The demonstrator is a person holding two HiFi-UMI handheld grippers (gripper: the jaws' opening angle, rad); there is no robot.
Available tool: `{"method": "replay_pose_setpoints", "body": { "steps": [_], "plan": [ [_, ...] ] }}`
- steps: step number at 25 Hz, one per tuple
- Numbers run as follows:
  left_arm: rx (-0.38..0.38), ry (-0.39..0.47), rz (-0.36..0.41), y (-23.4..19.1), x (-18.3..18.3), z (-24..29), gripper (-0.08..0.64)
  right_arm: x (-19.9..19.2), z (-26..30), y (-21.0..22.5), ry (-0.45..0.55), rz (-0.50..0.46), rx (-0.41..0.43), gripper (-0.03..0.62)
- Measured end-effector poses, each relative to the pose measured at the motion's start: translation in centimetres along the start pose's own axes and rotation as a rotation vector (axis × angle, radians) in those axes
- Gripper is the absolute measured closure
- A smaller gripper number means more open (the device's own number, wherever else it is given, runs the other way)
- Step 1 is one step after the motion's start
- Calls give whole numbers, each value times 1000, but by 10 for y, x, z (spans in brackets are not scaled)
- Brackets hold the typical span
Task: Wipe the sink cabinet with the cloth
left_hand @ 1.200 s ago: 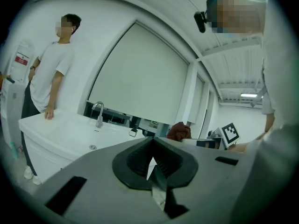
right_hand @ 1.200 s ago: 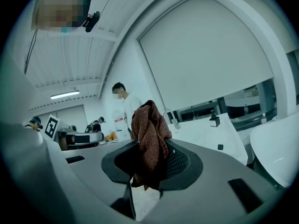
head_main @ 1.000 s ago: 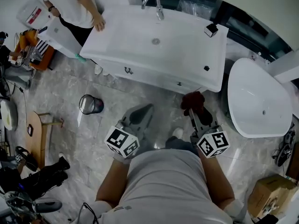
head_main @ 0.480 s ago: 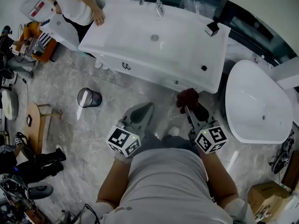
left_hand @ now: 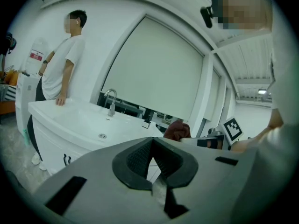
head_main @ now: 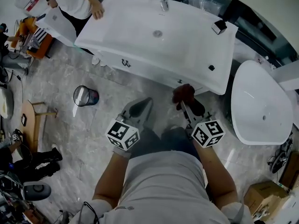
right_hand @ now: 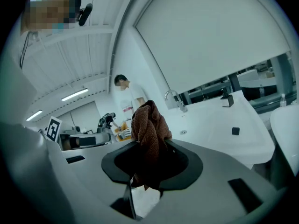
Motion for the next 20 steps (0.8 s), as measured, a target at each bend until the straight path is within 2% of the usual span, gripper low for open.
{"method": "replay_pose_setpoints", "body": {
  "steps": [11,20],
  "plan": [
    [12,-12,-74,-88,-127,40,549,-137,101,71,-99,74,-53,471],
    [19,13,-77,-155,-223,83,549,-237,181,138,-124,138,-93,471]
  ]
}}
Point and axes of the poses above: the fingertips, and each gripper's own axes: z forward along the fingers, y to its right, x out of its top, the point moved 10 cm from there along -z, backward along the fingers, and after that the axes turned 5 degrees about z, right-handed, at the moved point
